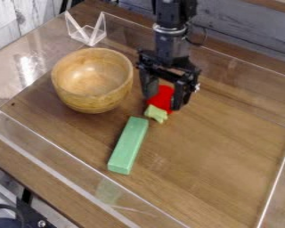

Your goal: Move the red object to the left side of the table

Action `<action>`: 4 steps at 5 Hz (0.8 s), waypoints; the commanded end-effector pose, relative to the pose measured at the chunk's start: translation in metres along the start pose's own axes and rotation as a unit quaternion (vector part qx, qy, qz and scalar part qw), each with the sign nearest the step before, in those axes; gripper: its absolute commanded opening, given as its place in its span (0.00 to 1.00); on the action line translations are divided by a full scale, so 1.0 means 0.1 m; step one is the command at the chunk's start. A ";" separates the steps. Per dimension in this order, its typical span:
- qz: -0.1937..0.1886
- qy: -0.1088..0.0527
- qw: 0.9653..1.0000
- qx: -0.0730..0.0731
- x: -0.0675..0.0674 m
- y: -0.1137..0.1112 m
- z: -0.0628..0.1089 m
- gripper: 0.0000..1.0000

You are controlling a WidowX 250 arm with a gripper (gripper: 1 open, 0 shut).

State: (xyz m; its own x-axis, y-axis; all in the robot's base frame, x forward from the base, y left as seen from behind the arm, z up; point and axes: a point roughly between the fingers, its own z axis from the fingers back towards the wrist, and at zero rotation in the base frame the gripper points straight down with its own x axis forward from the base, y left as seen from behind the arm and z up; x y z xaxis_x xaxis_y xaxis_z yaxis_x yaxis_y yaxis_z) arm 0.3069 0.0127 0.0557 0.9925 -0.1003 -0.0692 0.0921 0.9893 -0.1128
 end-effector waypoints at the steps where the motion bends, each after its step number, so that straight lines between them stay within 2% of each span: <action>1: -0.004 -0.030 1.000 -0.006 0.09 0.05 0.16 1.00; 3: -0.012 -0.036 0.999 -0.027 0.08 0.01 0.19 1.00; 4: -0.015 -0.038 0.999 -0.033 0.07 -0.02 0.19 1.00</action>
State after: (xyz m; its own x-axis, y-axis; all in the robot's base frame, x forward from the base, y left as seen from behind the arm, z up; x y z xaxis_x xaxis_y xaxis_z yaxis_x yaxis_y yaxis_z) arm 0.3096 0.0099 0.0588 0.9912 -0.1259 -0.0419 0.1158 0.9750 -0.1895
